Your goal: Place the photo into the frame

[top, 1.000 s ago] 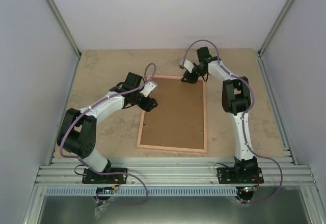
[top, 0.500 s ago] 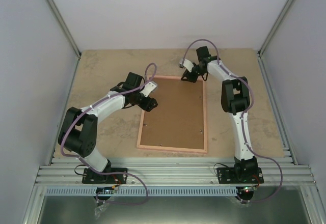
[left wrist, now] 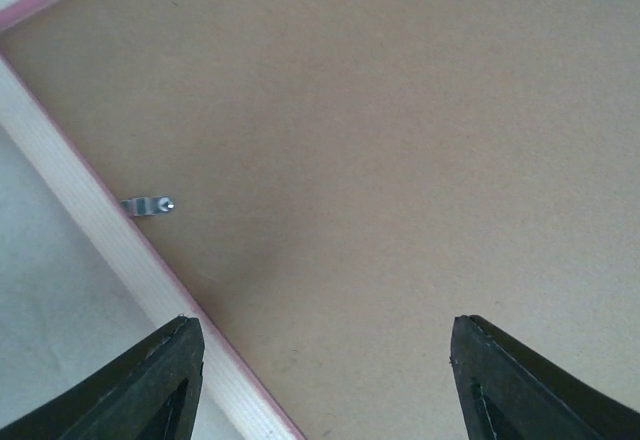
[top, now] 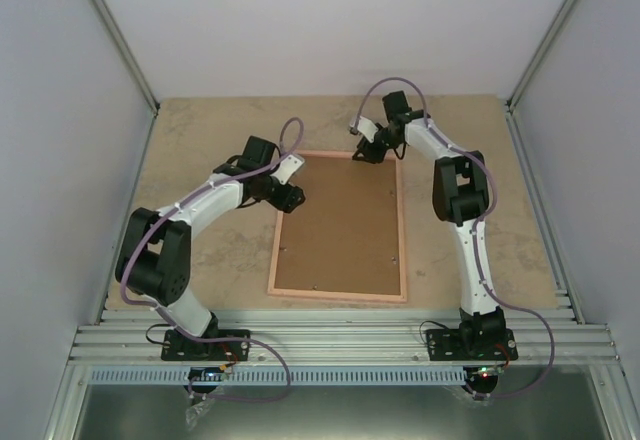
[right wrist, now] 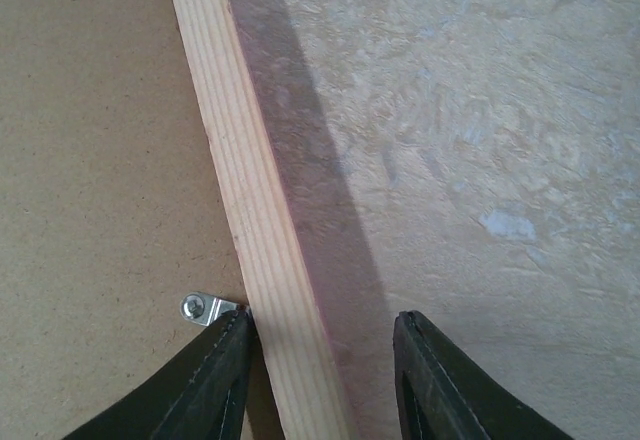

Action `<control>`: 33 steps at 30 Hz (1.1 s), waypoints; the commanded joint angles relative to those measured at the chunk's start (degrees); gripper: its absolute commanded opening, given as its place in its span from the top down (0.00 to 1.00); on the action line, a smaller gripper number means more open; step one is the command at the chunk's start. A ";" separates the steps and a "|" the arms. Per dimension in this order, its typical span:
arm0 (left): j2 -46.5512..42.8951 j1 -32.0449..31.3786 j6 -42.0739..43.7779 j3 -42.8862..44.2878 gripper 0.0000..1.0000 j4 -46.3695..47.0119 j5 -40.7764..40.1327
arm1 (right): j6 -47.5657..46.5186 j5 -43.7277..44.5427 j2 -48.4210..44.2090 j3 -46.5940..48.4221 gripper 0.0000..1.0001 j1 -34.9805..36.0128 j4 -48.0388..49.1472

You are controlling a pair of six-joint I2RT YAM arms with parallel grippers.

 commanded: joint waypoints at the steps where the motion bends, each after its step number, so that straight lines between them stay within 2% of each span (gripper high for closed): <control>1: -0.66 1.48 1.30 1.10 0.30 -1.56 -1.38 | -3.20 2.31 3.82 0.92 0.58 1.58 -5.69; 11: 0.27 3.50 0.85 1.72 0.30 -1.31 -1.04 | 1.73 6.50 6.35 3.14 0.77 1.86 -2.72; 14: 0.18 3.82 0.77 1.77 0.30 -1.15 -0.89 | 2.33 7.28 6.35 3.70 0.77 1.85 -2.07; 21: -1.05 4.33 0.35 1.81 0.28 -1.17 -1.61 | 3.94 4.81 4.67 6.69 0.52 2.08 -2.25; 24: -2.60 4.67 0.26 2.15 0.26 -1.87 -2.36 | 4.57 4.26 2.12 6.93 0.38 2.03 -2.04; 26: -4.03 4.99 0.13 2.31 0.21 -2.23 -2.84 | 4.68 4.37 0.15 6.81 0.30 2.01 -2.14; 31: -8.21 5.78 -0.86 2.62 0.02 -3.32 -4.40 | 4.23 4.90 -5.95 4.58 0.09 1.68 -2.82; 33: -9.78 6.06 -1.20 2.80 0.01 -4.12 -4.77 | 4.30 4.81 -8.52 2.91 0.03 1.24 -2.92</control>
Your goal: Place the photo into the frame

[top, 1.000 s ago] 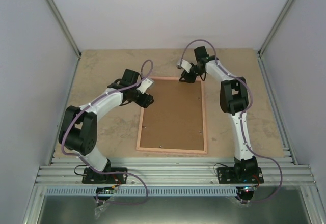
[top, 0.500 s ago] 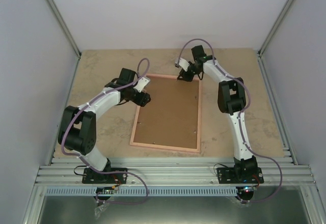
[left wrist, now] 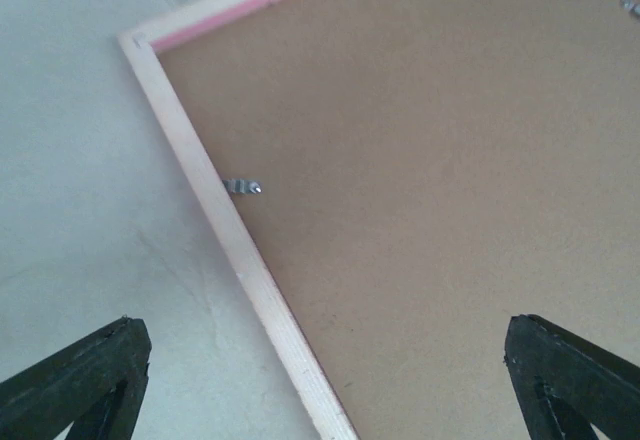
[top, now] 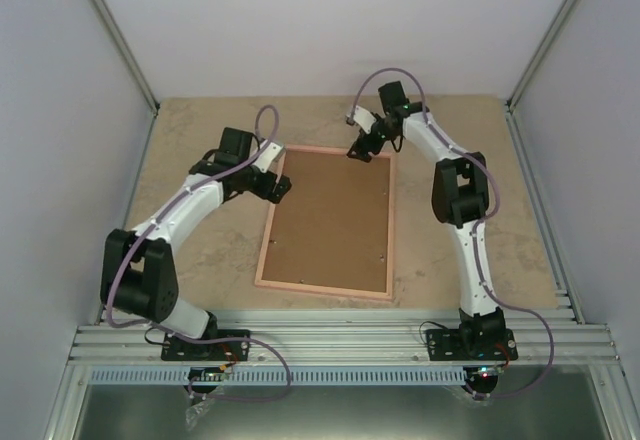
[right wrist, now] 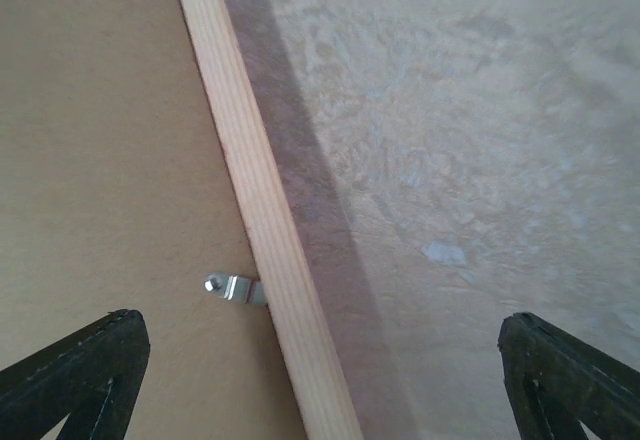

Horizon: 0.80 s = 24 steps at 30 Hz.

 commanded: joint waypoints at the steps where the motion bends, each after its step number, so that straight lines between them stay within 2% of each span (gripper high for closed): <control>1: -4.97 0.96 -1.23 2.04 0.01 -2.28 -1.38 | 0.10 0.07 -9.46 -2.63 0.02 -0.71 -0.98; 9: -11.06 2.61 -2.41 1.38 0.01 -6.05 -2.98 | 4.54 0.20 -19.90 -9.87 0.02 -3.59 -1.18; 14: -13.00 3.49 -3.59 0.37 0.01 -5.17 -3.22 | 6.97 -1.54 -28.01 -17.33 0.02 -5.28 0.65; 20: -12.83 4.60 -3.52 -0.63 0.01 -5.03 -2.42 | 6.15 -9.27 -34.89 -23.98 0.02 -7.74 -3.51; 24: -13.68 4.65 -2.87 -2.20 0.01 -4.58 -2.02 | 6.34 -13.00 -40.71 -31.92 0.02 -9.11 -2.42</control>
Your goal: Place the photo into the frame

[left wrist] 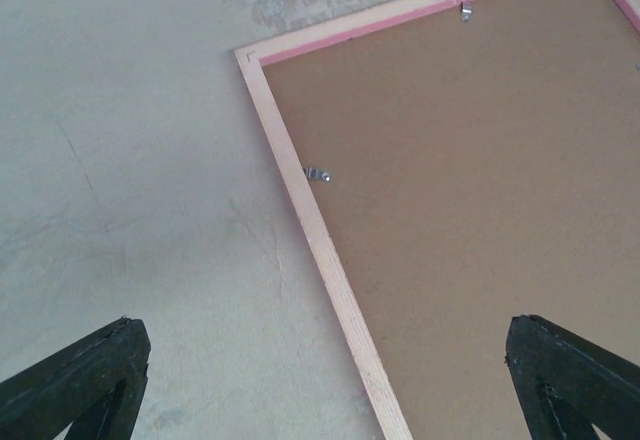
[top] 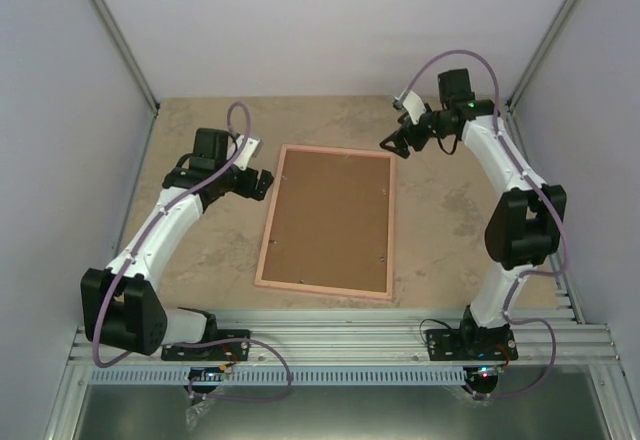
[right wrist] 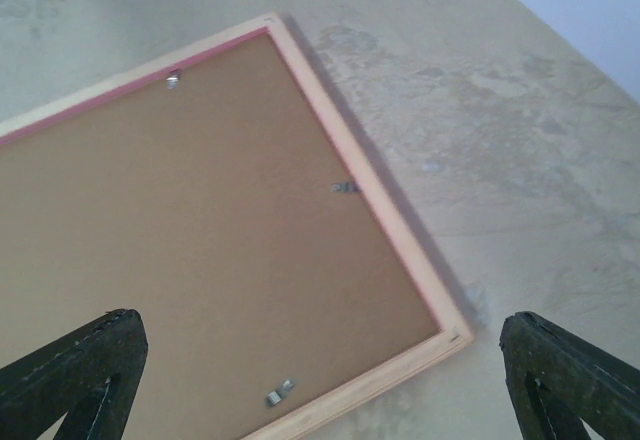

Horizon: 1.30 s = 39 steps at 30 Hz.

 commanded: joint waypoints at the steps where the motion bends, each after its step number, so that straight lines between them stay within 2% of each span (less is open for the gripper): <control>1: -1.96 0.25 0.20 -2.31 0.01 0.31 0.47 | 0.73 -5.91 -7.13 -8.39 0.02 -1.40 -0.03; 6: -3.15 0.36 0.76 -3.85 0.01 0.58 1.08 | -0.38 -5.31 -14.90 -21.12 0.02 -1.67 3.87; 13: -1.31 0.47 1.14 -3.42 0.01 0.24 2.82 | -1.35 -4.56 -18.41 -30.16 0.02 -2.73 4.50; 39: 2.74 0.45 1.15 -1.68 0.01 -0.56 5.35 | -6.53 0.72 -25.38 -40.47 0.02 -13.75 3.45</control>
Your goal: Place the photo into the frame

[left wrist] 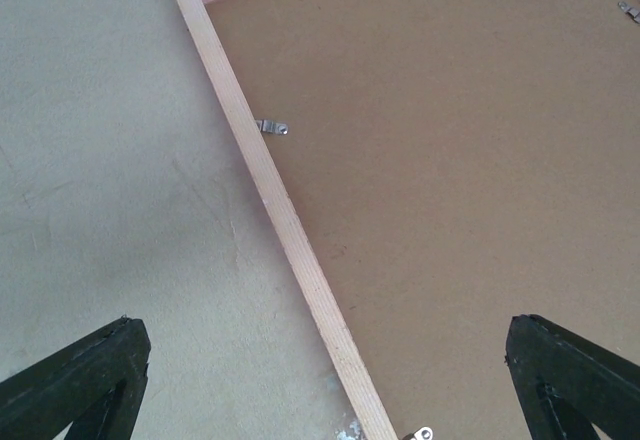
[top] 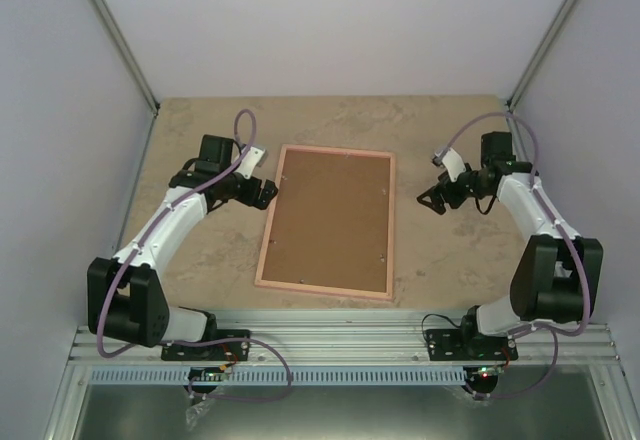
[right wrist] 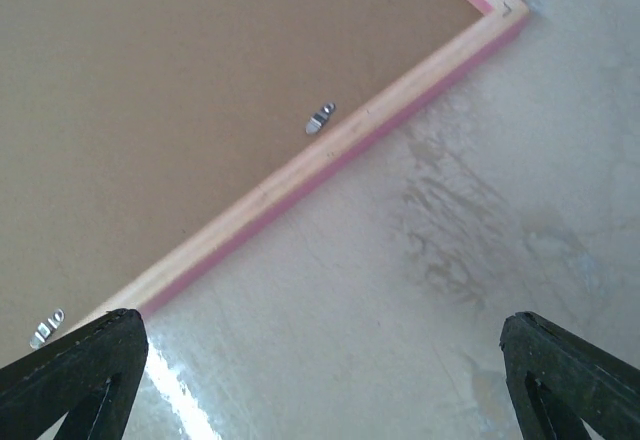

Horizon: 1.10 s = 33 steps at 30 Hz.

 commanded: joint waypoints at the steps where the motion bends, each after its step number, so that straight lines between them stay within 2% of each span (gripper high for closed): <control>1: 0.90 0.27 0.07 1.75 0.01 -0.36 1.70 | -2.68 1.69 -2.56 -2.03 0.02 -1.13 -0.57; 26: 1.96 0.32 -0.02 2.17 0.01 -0.81 3.55 | -5.67 8.50 -8.19 -9.64 0.03 -1.45 0.42; 30: 3.00 0.32 -0.19 3.09 0.01 -1.08 4.59 | -3.87 8.85 -8.48 -10.32 0.03 -1.34 1.65; 33: 3.65 0.28 -0.36 3.26 0.01 -1.17 5.65 | 0.82 7.32 -7.23 -9.70 0.06 0.48 4.03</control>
